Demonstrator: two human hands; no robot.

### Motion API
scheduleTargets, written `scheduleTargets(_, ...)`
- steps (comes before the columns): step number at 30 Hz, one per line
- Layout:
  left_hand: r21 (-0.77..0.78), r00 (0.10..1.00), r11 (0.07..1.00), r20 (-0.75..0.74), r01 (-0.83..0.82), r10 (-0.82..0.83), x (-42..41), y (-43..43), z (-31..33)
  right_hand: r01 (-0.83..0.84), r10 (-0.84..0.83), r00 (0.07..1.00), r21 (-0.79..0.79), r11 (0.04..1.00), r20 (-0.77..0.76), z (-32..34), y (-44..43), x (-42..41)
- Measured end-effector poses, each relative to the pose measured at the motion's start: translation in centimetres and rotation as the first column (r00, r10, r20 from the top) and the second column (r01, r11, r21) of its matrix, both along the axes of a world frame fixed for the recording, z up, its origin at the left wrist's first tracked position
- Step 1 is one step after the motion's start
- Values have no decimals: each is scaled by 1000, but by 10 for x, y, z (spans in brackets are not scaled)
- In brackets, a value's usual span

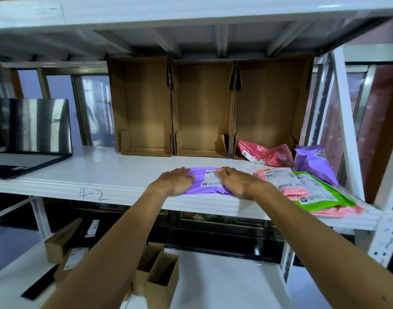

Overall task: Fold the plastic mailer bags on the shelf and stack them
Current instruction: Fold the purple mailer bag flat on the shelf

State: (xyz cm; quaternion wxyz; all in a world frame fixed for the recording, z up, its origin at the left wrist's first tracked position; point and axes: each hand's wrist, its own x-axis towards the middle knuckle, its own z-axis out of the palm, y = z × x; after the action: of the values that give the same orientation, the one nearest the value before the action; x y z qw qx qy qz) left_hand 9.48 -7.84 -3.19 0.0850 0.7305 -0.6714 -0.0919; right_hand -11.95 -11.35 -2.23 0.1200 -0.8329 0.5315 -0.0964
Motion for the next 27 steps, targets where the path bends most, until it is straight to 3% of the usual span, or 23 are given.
scheduleTargets(17, -38, 999, 999, -41, -12, 11, 1, -2, -4, 62, -77, 954, 61, 996, 291, -4, 8, -3)
scheduleTargets(22, -43, 983, 999, -183, -7, -1, 5, -6, -5, 64, -67, 920, 20, 998, 386, -3, 7, -5)
scheduleTargets(25, -63, 931, 998, -364, -21, -3, 12, -11, -7, 37, -27, 928, -20, 999, 371, -8, 4, -6)
scheduleTargets(27, -126, 928, 992, -370, -4, -43, 16, -10, -8, 6, 17, 938, -66, 998, 346, -11, 1, -6)
